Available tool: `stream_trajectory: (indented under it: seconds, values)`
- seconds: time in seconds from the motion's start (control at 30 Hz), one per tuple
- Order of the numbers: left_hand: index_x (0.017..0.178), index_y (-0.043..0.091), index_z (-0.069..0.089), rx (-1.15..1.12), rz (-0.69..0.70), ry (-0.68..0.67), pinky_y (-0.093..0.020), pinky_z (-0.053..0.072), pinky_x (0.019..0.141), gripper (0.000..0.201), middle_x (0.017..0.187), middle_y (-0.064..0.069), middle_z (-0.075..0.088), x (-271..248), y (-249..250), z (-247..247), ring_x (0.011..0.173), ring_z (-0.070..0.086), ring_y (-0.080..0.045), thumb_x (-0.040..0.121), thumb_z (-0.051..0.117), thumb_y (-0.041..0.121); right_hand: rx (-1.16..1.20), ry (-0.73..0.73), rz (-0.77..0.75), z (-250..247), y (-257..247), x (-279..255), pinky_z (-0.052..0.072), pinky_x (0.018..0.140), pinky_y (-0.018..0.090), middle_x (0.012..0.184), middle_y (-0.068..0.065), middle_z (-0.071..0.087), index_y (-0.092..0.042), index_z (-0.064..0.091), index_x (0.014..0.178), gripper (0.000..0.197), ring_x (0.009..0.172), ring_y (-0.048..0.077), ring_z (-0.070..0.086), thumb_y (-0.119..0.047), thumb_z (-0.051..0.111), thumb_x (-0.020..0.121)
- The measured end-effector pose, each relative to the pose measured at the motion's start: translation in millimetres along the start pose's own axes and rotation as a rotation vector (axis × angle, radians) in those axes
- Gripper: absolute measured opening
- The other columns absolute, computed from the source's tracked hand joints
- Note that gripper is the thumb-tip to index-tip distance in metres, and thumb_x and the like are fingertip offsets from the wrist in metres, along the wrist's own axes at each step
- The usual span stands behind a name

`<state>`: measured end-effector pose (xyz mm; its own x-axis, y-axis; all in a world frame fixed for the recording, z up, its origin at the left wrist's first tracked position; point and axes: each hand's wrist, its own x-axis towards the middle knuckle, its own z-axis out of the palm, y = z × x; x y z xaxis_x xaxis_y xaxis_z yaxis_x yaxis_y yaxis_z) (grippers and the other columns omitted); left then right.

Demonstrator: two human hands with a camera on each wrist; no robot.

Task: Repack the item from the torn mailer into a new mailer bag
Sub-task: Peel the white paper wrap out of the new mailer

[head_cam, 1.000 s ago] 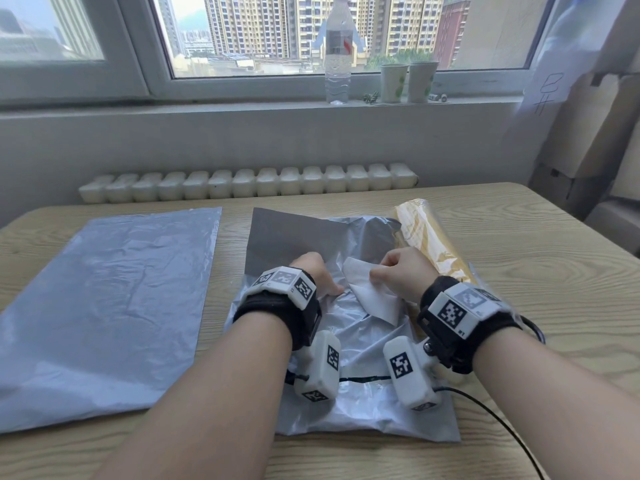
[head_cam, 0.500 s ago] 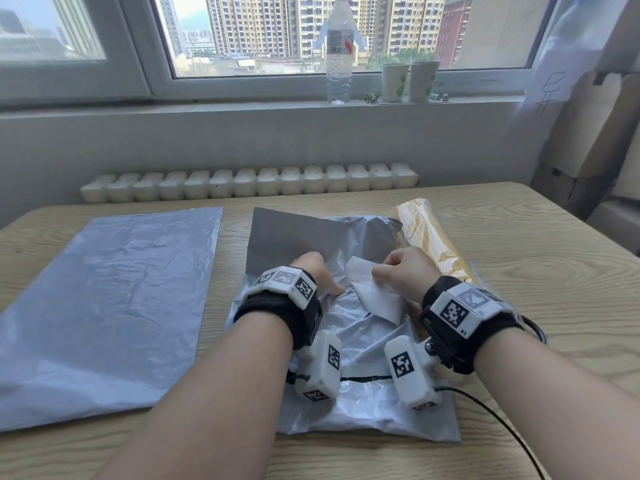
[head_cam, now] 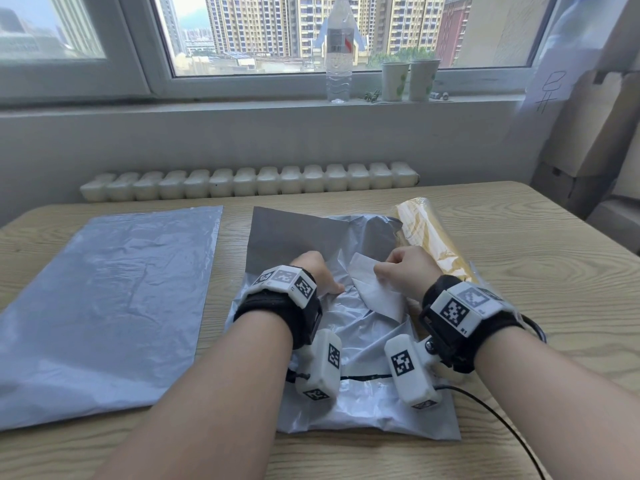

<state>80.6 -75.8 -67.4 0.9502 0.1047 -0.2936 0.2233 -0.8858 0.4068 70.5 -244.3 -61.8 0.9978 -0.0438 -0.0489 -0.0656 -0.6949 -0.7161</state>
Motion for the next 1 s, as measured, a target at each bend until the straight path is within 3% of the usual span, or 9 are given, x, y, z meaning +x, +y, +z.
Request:
stream_trajectory:
  seconds: [0.13,0.2,0.3,0.37,0.47,0.5,0.7,0.87,1.0]
  values:
    - [0.102,0.009,0.067,-0.034,0.014,-0.005,-0.031,0.05,0.081,0.037,0.102,-0.004,0.069,-5,2,-2,0.097,0.065,-0.023,0.078,0.075,0.036,0.024,0.017,-0.007,1,0,0,0.042,0.061,0.027,0.075,0.002,0.06,-0.017,0.053,0.065,0.013,0.071,0.019,0.055,-0.015,0.06,0.076]
    - [0.083,0.015,0.063,-0.101,0.044,0.0,-0.027,0.048,0.079,0.015,0.084,0.001,0.065,-6,1,-2,0.086,0.061,-0.019,0.081,0.075,0.026,0.098,0.026,-0.038,2,2,-1,0.044,0.064,0.027,0.074,0.004,0.06,-0.018,0.053,0.067,0.015,0.072,0.022,0.056,-0.006,0.058,0.073]
    - [0.067,0.021,0.059,-0.204,0.093,0.001,-0.021,0.048,0.074,0.023,0.071,0.006,0.061,-7,-2,0,0.08,0.06,-0.014,0.082,0.072,0.009,0.155,0.013,-0.093,2,3,-1,0.044,0.063,0.028,0.071,0.005,0.059,-0.019,0.054,0.065,0.023,0.071,0.024,0.056,0.003,0.053,0.072]
    - [0.075,0.021,0.067,-0.237,0.114,-0.001,-0.019,0.048,0.07,0.02,0.075,0.007,0.061,-9,-3,0,0.076,0.061,-0.013,0.083,0.069,0.002,0.175,0.027,-0.098,2,2,-1,0.047,0.065,0.031,0.075,0.005,0.062,-0.02,0.056,0.069,0.022,0.073,0.024,0.058,0.001,0.053,0.072]
    - [0.101,0.023,0.068,-0.221,0.138,-0.025,-0.018,0.043,0.047,0.035,0.089,0.005,0.059,-15,1,-4,0.059,0.053,-0.009,0.084,0.058,-0.005,0.196,0.059,-0.054,2,2,1,0.05,0.075,0.033,0.087,0.001,0.063,-0.02,0.058,0.085,0.017,0.083,0.02,0.06,-0.008,0.058,0.074]
    - [0.107,0.026,0.066,-0.217,0.143,-0.04,-0.018,0.043,0.045,0.039,0.097,0.004,0.059,-15,1,-5,0.059,0.053,-0.009,0.083,0.057,-0.005,0.197,0.066,-0.037,2,2,1,0.049,0.075,0.032,0.087,-0.001,0.061,-0.019,0.059,0.089,0.017,0.084,0.019,0.059,-0.01,0.059,0.075]
    - [0.13,0.03,0.052,-0.125,0.173,-0.027,-0.022,0.042,0.086,0.053,0.135,0.001,0.052,-21,0,-3,0.115,0.055,-0.017,0.081,0.071,0.032,0.169,0.078,0.001,0,2,-1,0.045,0.073,0.029,0.085,-0.003,0.06,-0.015,0.062,0.093,0.016,0.086,0.018,0.058,-0.016,0.061,0.077]
    - [0.125,0.031,0.052,-0.12,0.142,0.017,-0.028,0.041,0.096,0.056,0.137,0.003,0.052,-16,1,1,0.122,0.052,-0.018,0.076,0.074,0.045,0.179,0.094,-0.014,-1,1,-3,0.049,0.076,0.032,0.087,-0.003,0.06,-0.017,0.061,0.092,0.017,0.087,0.019,0.059,-0.017,0.061,0.076]
    - [0.123,0.03,0.05,-0.102,0.118,0.014,-0.029,0.042,0.09,0.056,0.134,0.0,0.054,-14,3,3,0.117,0.054,-0.021,0.075,0.076,0.041,0.185,0.107,-0.045,-1,-1,-4,0.048,0.072,0.03,0.084,-0.004,0.058,-0.017,0.061,0.091,0.015,0.083,0.018,0.058,-0.016,0.061,0.076]
